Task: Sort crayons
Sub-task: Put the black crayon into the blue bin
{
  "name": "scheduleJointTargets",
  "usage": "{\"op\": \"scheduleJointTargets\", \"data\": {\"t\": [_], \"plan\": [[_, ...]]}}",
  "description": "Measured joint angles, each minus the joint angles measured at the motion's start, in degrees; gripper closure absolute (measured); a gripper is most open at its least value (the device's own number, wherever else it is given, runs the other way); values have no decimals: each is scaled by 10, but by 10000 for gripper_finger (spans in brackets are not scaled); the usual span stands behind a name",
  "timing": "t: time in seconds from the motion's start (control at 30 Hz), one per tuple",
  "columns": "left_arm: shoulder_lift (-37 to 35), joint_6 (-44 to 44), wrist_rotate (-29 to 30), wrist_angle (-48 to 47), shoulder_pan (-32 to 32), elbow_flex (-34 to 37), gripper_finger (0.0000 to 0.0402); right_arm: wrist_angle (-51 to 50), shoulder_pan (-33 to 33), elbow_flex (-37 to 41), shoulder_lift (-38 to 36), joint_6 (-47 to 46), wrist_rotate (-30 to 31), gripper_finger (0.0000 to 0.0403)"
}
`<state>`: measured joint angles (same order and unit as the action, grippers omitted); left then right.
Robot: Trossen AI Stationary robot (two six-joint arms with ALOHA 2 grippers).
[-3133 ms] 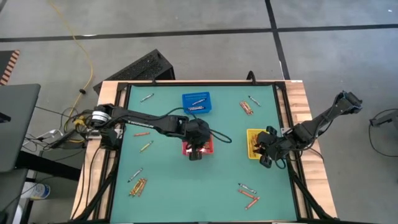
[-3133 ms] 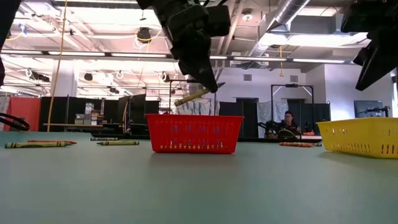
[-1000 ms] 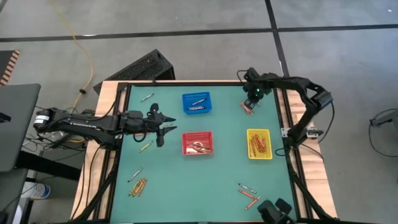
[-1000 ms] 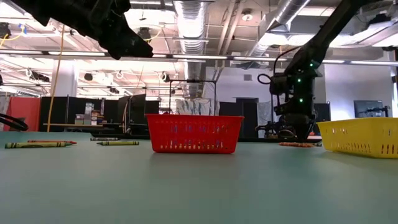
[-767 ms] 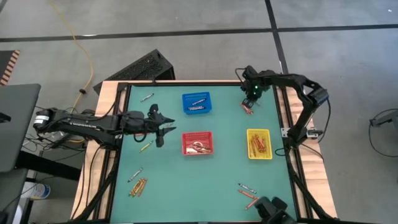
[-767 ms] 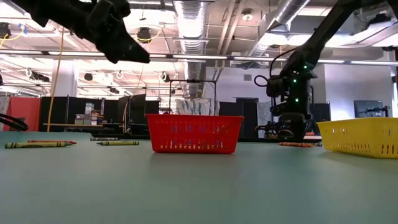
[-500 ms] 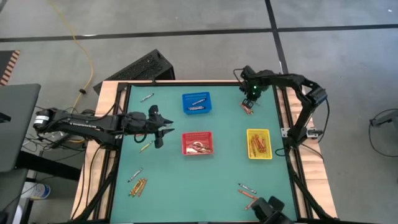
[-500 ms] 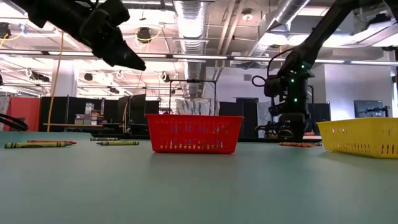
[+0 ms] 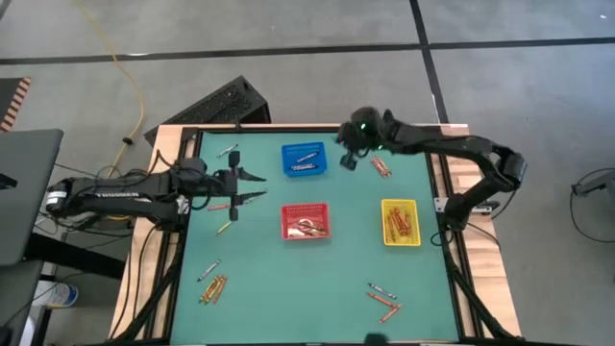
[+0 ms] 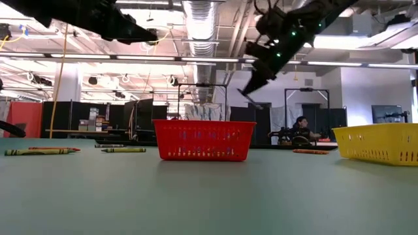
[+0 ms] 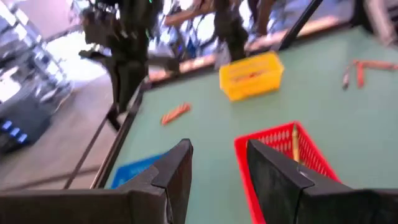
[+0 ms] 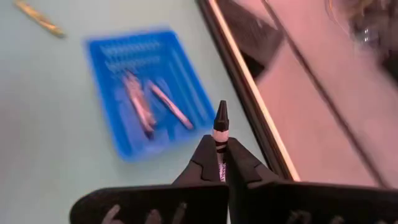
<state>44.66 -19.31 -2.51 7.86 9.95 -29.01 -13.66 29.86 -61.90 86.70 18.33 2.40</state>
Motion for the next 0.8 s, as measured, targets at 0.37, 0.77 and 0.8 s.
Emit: {"op": "scheduleJointTargets", "data": {"t": [0.37, 0.77, 0.8], "plan": [[6, 86, -82, 194, 141, 132, 258, 57, -107, -142, 176, 21, 3, 401], [7, 114, -108, 141, 155, 135, 258, -156, -93, -352, 318, 92, 5, 399], [7, 111, -108, 137, 155, 135, 258, -166, -93, -352, 319, 97, 5, 399]]}}
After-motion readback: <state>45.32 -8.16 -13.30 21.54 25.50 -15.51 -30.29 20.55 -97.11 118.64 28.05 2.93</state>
